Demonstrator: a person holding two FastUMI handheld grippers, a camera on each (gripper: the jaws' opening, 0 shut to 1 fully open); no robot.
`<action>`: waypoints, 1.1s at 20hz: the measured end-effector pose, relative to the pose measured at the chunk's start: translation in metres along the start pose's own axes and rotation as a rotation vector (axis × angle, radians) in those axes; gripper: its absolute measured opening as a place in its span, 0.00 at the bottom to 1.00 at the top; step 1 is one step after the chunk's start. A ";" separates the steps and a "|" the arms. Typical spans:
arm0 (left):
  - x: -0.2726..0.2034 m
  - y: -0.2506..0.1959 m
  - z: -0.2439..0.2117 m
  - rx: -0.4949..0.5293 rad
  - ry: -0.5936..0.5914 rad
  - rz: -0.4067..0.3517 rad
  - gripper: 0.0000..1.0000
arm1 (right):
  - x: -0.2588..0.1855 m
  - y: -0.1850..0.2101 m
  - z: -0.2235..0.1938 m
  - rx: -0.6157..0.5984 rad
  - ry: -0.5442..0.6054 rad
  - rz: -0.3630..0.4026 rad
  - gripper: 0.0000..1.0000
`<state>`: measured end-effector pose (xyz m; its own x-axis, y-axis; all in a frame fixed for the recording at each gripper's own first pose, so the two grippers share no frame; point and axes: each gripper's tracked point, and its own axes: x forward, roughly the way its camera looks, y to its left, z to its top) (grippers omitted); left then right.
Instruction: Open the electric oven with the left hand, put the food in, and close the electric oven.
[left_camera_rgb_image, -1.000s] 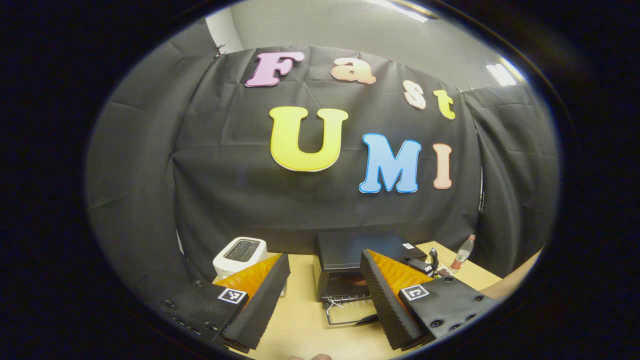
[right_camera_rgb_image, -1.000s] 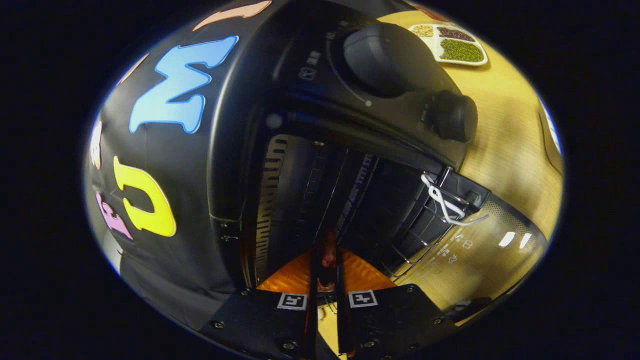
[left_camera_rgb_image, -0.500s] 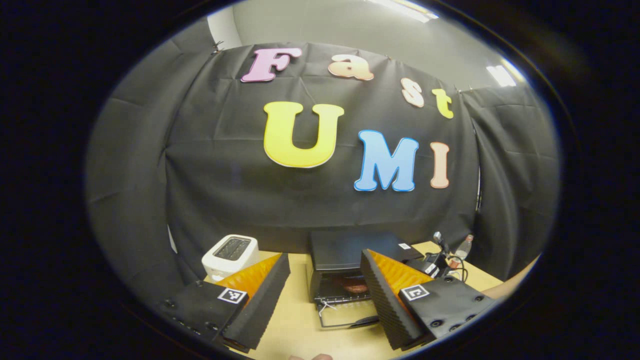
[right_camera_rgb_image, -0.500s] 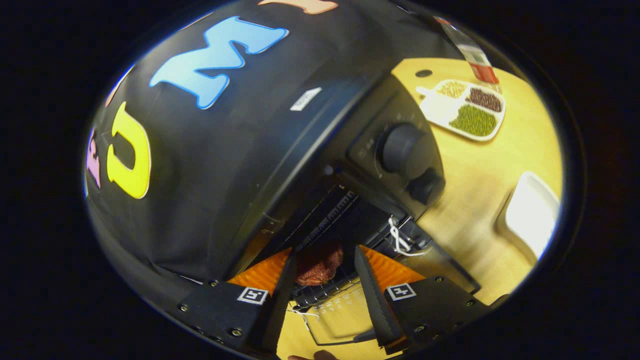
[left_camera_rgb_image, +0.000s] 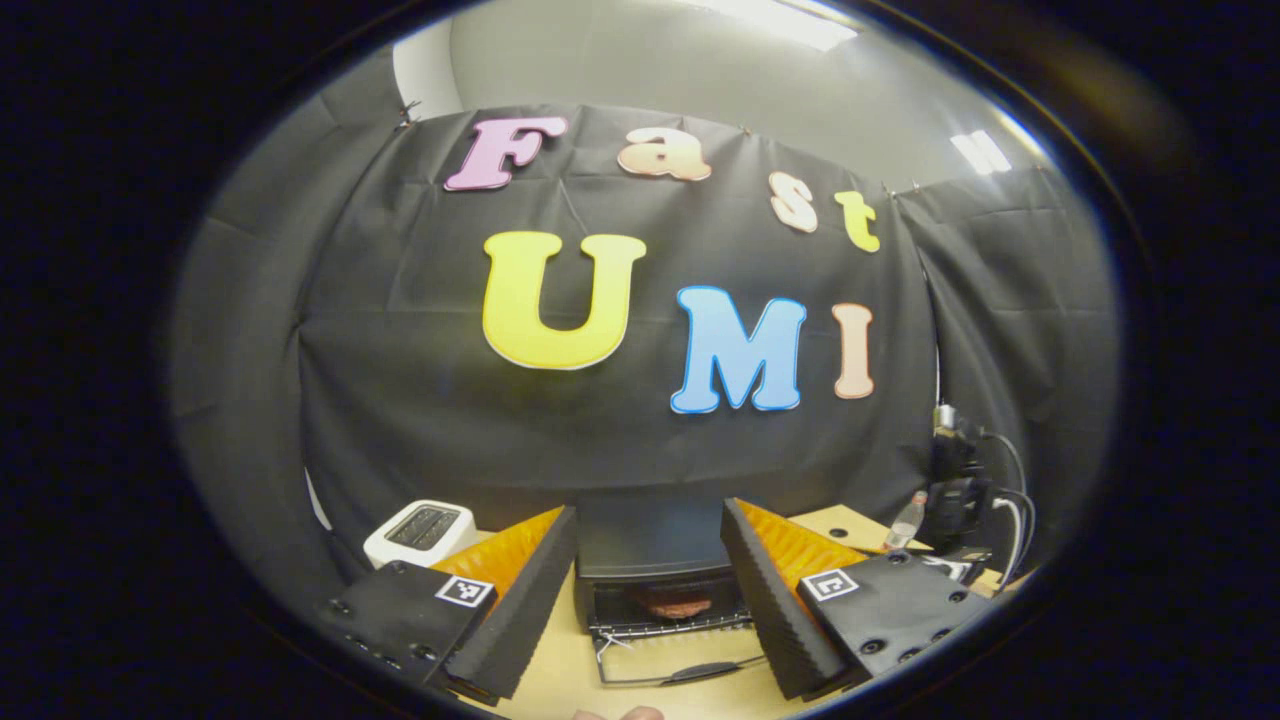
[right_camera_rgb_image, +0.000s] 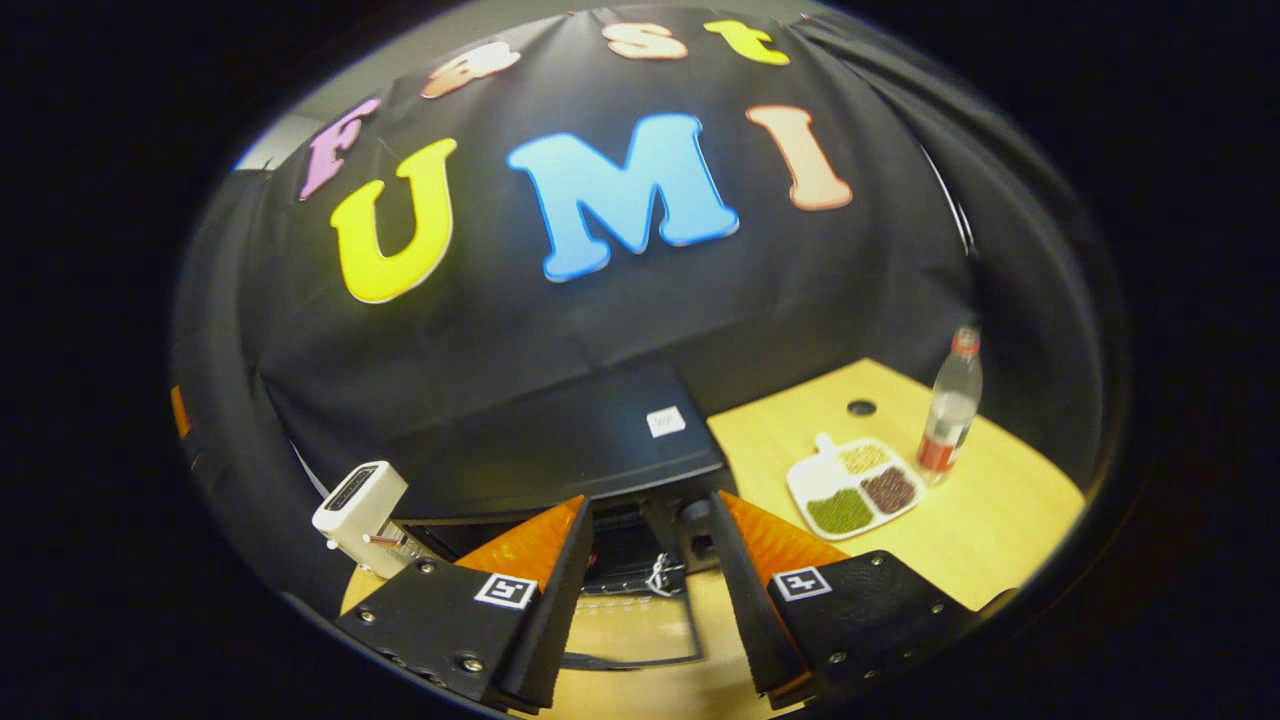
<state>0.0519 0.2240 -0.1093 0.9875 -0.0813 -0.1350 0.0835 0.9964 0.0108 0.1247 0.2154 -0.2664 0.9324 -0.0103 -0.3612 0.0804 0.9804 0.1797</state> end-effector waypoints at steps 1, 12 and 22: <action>0.001 -0.005 0.003 0.002 -0.011 0.000 1.00 | -0.011 -0.004 0.015 -0.016 -0.035 0.005 0.71; 0.000 -0.073 0.061 0.048 -0.113 0.005 1.00 | -0.113 -0.019 0.168 -0.100 -0.311 0.058 0.74; 0.015 -0.105 0.019 0.060 0.022 0.021 0.92 | -0.123 -0.059 0.173 -0.109 -0.292 0.056 0.96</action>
<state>0.0606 0.1176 -0.0934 0.9859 -0.0595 -0.1561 0.0717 0.9947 0.0736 0.0662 0.1248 -0.0742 0.9974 0.0041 -0.0722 0.0022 0.9962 0.0869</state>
